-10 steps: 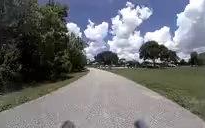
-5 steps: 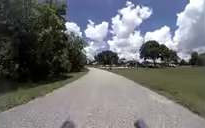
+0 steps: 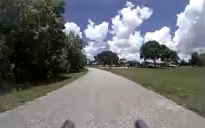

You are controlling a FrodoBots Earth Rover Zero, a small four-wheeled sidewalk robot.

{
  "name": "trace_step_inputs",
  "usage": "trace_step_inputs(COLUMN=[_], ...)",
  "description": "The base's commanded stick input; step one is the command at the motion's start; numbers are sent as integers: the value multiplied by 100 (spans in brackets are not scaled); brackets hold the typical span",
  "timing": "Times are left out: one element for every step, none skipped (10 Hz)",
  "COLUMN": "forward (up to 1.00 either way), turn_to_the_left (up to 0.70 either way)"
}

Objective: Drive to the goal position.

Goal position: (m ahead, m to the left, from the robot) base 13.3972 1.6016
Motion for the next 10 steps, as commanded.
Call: trace_step_inputs(forward=[50, 50, 50, 50, 50, 50, 50, 50, 50, 50], turn_to_the_left=[0, 0, 0, 0, 0, 0, 0, 0, 0, 0])
